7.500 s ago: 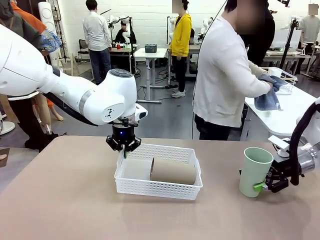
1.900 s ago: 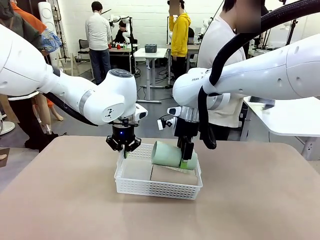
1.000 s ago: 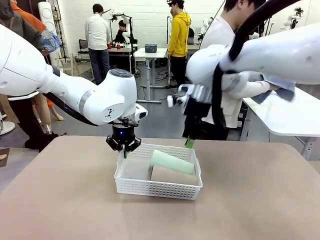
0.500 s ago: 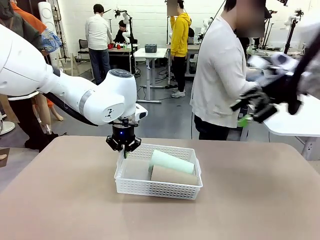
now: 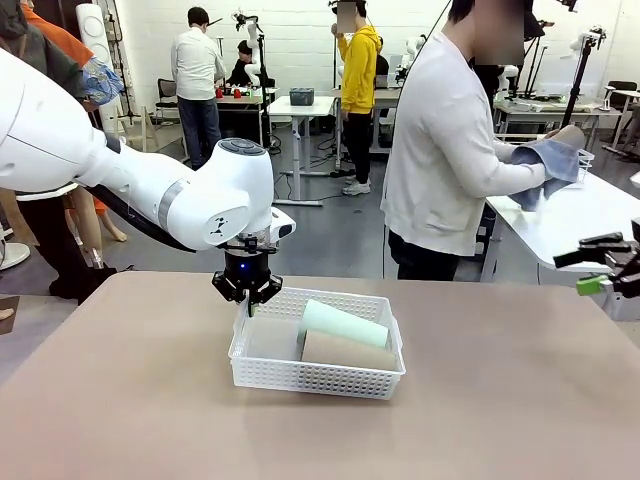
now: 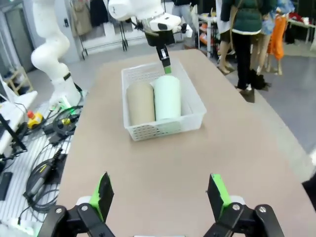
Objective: Clean and organize the cups into the basket.
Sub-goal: Pick up the Reusable plastic cup from the right side of the table and stack it inside the Organizing basket in the center of the table.
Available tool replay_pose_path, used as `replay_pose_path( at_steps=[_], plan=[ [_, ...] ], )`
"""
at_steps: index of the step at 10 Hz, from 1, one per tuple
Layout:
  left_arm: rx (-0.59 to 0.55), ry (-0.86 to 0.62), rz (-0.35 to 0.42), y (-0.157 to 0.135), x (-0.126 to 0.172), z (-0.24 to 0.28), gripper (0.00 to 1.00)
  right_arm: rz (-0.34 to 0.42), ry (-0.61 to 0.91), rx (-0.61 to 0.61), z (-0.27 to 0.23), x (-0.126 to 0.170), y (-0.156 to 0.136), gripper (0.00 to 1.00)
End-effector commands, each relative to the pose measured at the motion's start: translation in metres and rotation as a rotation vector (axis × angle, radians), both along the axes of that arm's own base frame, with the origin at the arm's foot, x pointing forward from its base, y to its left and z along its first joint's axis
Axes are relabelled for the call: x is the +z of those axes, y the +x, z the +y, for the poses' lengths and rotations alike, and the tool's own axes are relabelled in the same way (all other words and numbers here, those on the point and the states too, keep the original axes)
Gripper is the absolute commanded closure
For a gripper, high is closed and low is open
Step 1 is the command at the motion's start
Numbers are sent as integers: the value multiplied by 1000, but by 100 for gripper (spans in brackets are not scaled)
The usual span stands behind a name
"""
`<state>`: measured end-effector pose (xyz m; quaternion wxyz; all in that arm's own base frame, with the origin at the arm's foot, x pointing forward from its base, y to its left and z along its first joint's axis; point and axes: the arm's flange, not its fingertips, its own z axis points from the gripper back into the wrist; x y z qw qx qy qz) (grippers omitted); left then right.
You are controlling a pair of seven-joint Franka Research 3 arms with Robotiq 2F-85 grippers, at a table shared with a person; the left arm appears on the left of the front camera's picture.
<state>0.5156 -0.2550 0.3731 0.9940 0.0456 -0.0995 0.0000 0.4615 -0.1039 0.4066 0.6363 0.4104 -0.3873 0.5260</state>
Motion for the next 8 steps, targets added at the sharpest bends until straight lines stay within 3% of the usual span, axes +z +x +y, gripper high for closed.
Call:
replay_pose_path(
  at_steps=[1,5,6,8],
  plan=[
    [-1,-2,-2,0,1,-1,100,-7,104,-4,-19,-17,24,0],
    [-1,-2,-2,0,1,-1,100,7,164,-142,-63,-23,12,0],
    [-1,-2,-2,0,1,-1,100,20,114,-67,-49,-32,18,0],
    [-1,-2,-2,0,1,-1,100,20,114,-67,-49,-32,18,0]
  ],
)
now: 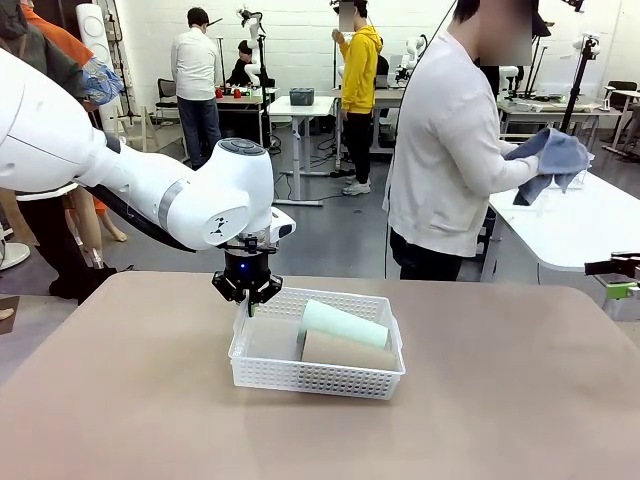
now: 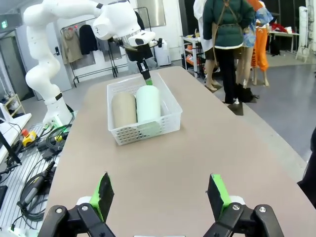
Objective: Clean and organize the cups into the basket.
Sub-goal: Pick up the Reusable plastic cup from the right side of the table and stack it inside the Organizing basket in the center of the table.
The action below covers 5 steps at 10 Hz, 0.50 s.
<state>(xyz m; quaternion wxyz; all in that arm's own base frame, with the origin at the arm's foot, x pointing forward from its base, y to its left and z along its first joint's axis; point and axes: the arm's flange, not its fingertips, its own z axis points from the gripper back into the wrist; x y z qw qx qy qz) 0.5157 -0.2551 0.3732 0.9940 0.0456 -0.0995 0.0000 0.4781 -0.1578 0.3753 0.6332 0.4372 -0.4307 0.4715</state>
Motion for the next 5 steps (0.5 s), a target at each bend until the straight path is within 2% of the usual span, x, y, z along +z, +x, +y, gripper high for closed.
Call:
replay_pose_path(
  at_steps=[1,5],
  plan=[
    [-1,-2,-2,0,1,0,100,4,-10,15,5,-1,1,0],
    [-1,-2,-2,0,1,0,100,4,-10,15,5,-1,1,0]
  ],
)
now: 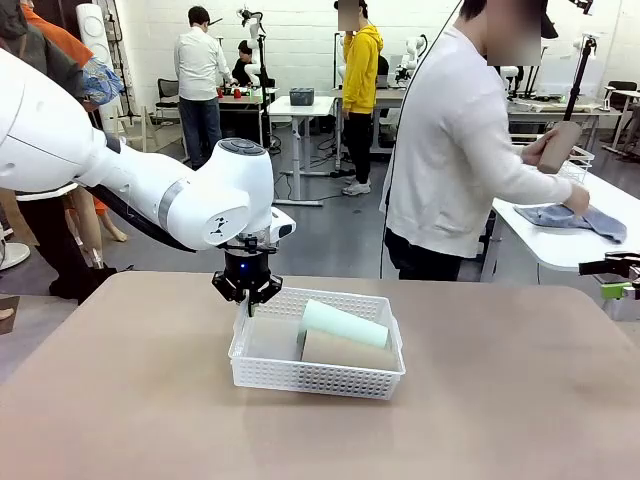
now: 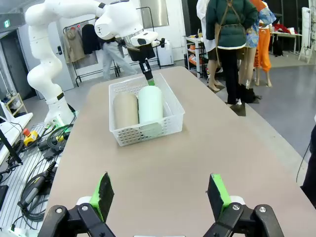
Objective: Clean and organize the cups into the basket.
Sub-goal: Pick up the Reusable plastic cup from the right side of the table and stack it inside the Organizing basket in the center of the table.
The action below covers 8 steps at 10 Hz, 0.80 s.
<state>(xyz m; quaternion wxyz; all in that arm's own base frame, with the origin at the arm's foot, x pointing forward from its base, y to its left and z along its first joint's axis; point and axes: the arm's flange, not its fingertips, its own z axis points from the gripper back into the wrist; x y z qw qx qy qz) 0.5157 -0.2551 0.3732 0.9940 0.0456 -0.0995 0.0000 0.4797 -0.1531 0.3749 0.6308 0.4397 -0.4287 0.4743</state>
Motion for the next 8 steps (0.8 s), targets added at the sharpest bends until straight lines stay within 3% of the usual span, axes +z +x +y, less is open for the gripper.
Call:
replay_pose_path(
  at_steps=[1,8],
  plan=[
    [-1,-2,-2,0,1,0,100,4,-11,5,0,-1,-1,0],
    [-1,-2,-2,0,1,0,100,4,-11,5,0,-1,-1,0]
  ],
)
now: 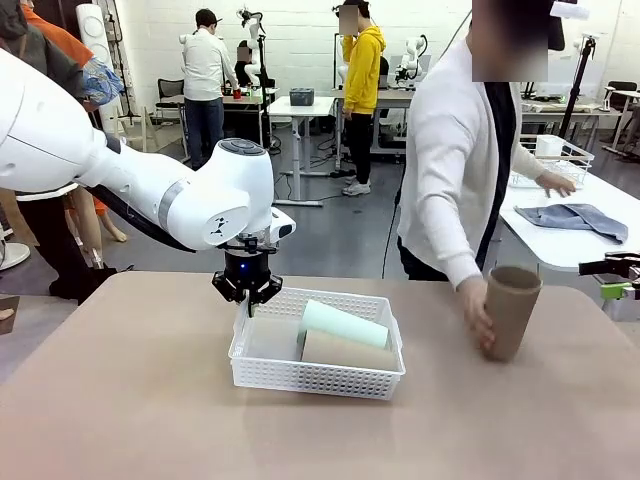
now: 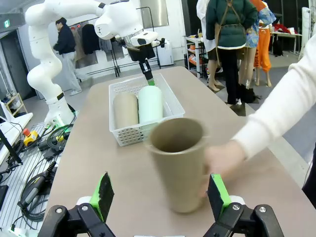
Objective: Clean and organize the cups into the basket.
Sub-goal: Pick up the Reusable plastic cup from the right side of the table and stack it inside the Organizing basket in the center of the table.
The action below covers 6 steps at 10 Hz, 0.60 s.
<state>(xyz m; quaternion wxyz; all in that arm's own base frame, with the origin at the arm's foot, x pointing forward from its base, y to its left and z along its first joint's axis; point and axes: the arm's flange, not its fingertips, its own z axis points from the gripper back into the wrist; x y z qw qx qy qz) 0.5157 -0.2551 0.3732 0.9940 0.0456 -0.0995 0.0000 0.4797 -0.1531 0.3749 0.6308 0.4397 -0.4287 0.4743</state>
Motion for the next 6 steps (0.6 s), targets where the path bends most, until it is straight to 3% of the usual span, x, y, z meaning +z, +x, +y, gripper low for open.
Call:
replay_pose_path(
  at_steps=[1,6],
  plan=[
    [-1,-2,-2,0,1,0,100,4,-11,5,0,-1,-1,0],
    [-1,-2,-2,0,1,0,100,4,-11,5,0,-1,-1,0]
  ],
)
